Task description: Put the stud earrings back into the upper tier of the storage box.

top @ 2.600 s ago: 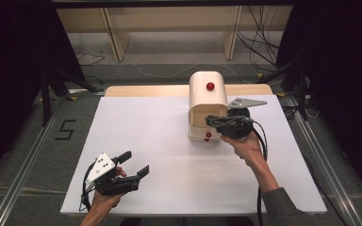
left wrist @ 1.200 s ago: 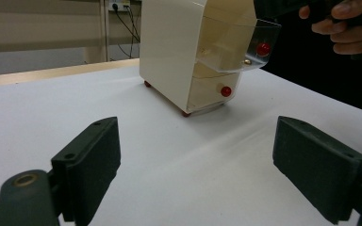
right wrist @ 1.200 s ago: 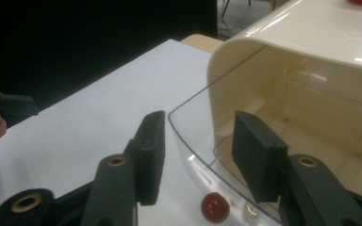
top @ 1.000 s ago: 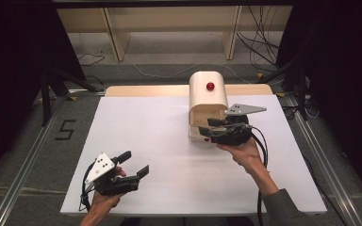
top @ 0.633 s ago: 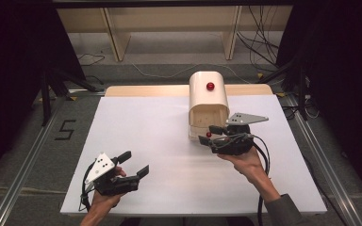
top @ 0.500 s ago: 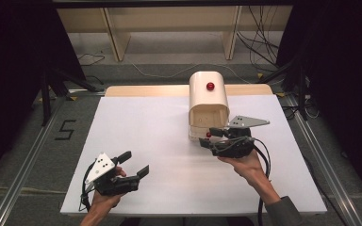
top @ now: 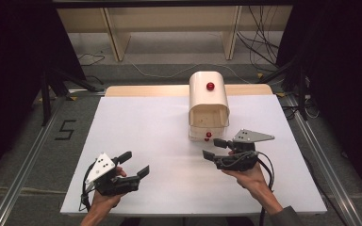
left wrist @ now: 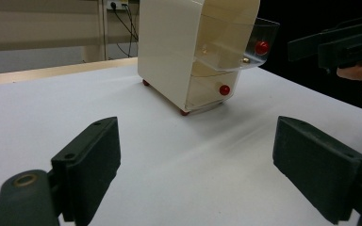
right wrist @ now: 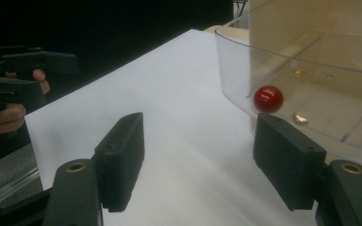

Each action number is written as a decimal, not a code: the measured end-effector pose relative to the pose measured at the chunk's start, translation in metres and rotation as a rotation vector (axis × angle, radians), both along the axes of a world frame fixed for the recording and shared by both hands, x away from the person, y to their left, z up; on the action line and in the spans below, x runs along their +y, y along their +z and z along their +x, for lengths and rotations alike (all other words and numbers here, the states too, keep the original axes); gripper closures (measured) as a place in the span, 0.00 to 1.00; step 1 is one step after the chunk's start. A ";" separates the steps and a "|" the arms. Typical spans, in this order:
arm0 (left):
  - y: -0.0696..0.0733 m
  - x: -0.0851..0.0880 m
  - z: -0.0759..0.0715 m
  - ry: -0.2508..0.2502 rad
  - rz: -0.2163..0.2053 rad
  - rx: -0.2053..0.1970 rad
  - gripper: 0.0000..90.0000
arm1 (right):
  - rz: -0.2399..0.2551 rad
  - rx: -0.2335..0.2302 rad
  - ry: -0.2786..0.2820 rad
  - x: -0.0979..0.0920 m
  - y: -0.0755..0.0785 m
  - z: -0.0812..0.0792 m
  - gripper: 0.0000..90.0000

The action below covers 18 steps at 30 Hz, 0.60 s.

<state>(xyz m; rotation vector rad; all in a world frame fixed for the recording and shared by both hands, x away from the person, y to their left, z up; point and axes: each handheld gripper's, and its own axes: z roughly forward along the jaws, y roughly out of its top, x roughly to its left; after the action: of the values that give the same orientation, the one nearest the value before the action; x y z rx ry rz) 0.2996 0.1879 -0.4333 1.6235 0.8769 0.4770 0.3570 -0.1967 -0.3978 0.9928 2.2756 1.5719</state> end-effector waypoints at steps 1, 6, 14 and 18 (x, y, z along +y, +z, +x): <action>0.000 0.000 0.000 0.000 -0.001 0.000 0.17 | 0.001 0.004 -0.003 -0.001 -0.001 -0.001 0.39; 0.000 0.000 0.000 -0.002 0.001 0.000 0.17 | 0.000 0.005 -0.012 -0.005 -0.005 -0.003 0.38; 0.000 -0.001 0.000 -0.005 0.002 0.001 0.17 | 0.006 -0.013 -0.020 -0.011 -0.010 -0.008 0.35; 0.000 -0.001 0.000 -0.006 0.003 0.002 0.17 | 0.001 -0.028 -0.023 -0.014 -0.013 -0.011 0.34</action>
<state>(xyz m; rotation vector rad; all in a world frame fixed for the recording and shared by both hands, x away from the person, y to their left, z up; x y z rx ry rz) 0.3000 0.1871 -0.4335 1.6288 0.8725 0.4727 0.3463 -0.2110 -0.4107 0.9876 2.2365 1.5683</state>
